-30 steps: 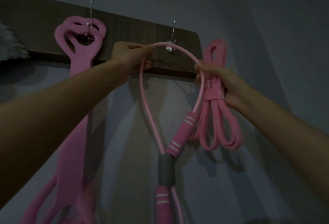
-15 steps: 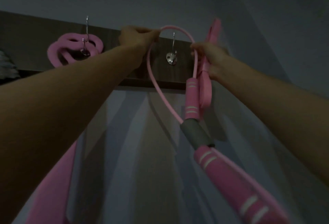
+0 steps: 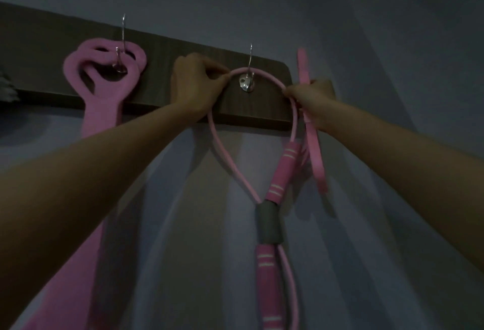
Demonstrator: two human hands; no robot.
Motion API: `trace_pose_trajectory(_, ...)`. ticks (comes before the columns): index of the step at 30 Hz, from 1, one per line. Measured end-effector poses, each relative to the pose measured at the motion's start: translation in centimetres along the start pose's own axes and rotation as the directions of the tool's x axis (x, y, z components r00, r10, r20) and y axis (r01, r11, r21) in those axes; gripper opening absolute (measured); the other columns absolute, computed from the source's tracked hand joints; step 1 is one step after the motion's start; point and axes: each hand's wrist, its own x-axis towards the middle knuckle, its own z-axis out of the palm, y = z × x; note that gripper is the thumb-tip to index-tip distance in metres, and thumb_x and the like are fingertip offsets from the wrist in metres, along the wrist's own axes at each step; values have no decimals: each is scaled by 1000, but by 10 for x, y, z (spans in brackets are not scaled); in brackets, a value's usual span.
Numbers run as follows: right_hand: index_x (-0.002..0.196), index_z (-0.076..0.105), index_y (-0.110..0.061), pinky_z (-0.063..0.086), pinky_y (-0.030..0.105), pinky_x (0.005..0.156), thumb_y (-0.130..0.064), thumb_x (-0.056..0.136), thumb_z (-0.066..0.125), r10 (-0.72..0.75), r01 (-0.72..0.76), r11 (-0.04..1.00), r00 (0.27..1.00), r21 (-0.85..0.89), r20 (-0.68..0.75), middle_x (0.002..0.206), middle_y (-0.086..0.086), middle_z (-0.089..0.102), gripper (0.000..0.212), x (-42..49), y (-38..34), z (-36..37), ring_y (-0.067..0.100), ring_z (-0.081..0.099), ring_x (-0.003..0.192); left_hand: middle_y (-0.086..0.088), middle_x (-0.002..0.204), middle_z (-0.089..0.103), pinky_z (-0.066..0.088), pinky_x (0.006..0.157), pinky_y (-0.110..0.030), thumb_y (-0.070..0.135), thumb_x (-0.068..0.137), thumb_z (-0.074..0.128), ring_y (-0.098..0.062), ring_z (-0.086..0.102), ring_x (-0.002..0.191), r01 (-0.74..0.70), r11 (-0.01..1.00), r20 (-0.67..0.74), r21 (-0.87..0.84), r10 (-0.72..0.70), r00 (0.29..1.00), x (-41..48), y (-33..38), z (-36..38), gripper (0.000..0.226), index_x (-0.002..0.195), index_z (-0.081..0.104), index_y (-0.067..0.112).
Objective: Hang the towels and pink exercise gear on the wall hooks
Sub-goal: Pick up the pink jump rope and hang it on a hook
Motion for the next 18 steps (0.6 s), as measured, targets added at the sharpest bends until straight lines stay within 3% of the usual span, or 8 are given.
trace_pose_trajectory(4, 110, 60, 0, 47, 29, 67, -42, 79, 68, -171, 170, 966, 985, -194, 8, 109, 14, 65, 53, -22, 3, -6, 27, 63, 97, 1, 129, 57, 35, 95, -31, 38, 87, 60, -22, 44, 118, -87, 983, 41, 161, 82, 996, -20, -4, -4, 40, 125, 59, 25)
trace_pose_trajectory(8, 130, 39, -2, 44, 33, 88, -63, 83, 52, -312, 293, 895, 950, -335, -1, 131, 13, 50, 78, -49, -9, -6, 28, 53, 115, 4, 136, 51, 26, 94, -34, 40, 88, 57, -23, 37, 126, -102, 974, 107, 201, 82, 991, -36, 1, -9, 41, 128, 56, 28)
trace_pose_trajectory(10, 139, 27, -5, 41, 39, 99, -59, 90, 41, -390, 370, 843, 921, -391, 31, 141, 14, 42, 74, -61, -18, -2, 30, 47, 124, 4, 138, 51, 24, 96, -34, 39, 89, 55, -22, 35, 129, -97, 976, 140, 196, 70, 988, -41, 1, -13, 44, 131, 53, 26)
trace_pose_trajectory(12, 145, 17, -11, 37, 41, 100, -49, 94, 37, -458, 443, 762, 884, -472, 92, 147, 14, 35, 67, -71, -24, 6, 32, 42, 128, 7, 139, 49, 20, 93, -30, 39, 90, 54, -19, 33, 131, -99, 975, 173, 197, 65, 983, -46, -1, -17, 44, 133, 51, 27)
trace_pose_trajectory(15, 139, 24, -13, 39, 38, 90, -43, 94, 41, -497, 493, 706, 857, -509, 141, 140, 14, 39, 57, -79, -29, 20, 33, 47, 122, 11, 144, 44, 18, 97, -30, 40, 92, 51, -14, 28, 137, -124, 966, 236, 226, 70, 969, -54, -5, -22, 44, 134, 49, 29)
trace_pose_trajectory(18, 138, 26, -10, 43, 43, 93, -44, 92, 44, -473, 458, 733, 874, -503, 105, 138, 17, 42, 59, -77, -31, 30, 35, 47, 121, 10, 148, 39, 15, 102, -30, 41, 91, 52, -13, 22, 141, -118, 968, 270, 222, 56, 961, -58, -7, -25, 47, 136, 47, 31)
